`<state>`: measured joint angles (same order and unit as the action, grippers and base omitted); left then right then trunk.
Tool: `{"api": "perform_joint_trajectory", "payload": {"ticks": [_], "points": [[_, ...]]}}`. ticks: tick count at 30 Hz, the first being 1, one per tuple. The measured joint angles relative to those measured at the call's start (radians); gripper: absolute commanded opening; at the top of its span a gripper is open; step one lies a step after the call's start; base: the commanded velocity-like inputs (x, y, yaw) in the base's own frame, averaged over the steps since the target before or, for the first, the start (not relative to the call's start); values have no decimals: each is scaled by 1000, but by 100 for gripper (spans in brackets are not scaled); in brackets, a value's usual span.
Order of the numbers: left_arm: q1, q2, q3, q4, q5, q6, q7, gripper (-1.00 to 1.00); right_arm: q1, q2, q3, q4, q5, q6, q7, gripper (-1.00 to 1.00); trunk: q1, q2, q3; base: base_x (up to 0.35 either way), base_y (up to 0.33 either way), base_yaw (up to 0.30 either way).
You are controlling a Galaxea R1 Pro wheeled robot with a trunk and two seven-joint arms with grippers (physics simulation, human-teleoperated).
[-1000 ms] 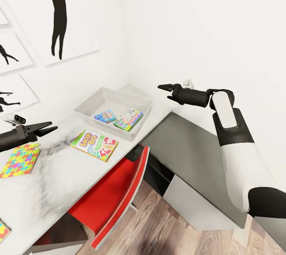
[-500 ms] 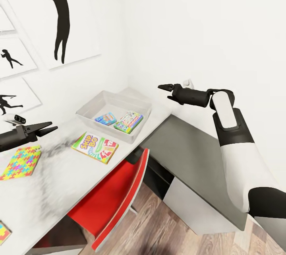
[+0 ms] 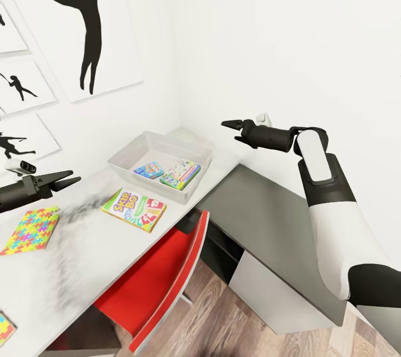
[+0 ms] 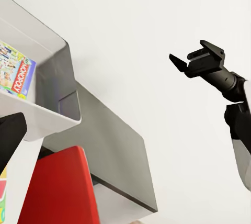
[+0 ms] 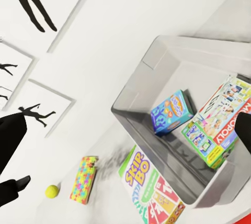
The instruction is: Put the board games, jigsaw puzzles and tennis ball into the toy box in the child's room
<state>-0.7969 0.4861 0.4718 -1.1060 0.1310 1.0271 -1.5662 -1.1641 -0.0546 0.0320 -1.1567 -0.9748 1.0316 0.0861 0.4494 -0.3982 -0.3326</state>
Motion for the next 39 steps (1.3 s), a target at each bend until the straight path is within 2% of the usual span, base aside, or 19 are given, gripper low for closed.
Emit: {"api": "perform_joint_trajectory", "payload": {"ticks": [39], "points": [[3,0,7,0,0,-1,0,100,2,1,1,-1,-1,0,0,100,0,0,65,0,0,0]]}}
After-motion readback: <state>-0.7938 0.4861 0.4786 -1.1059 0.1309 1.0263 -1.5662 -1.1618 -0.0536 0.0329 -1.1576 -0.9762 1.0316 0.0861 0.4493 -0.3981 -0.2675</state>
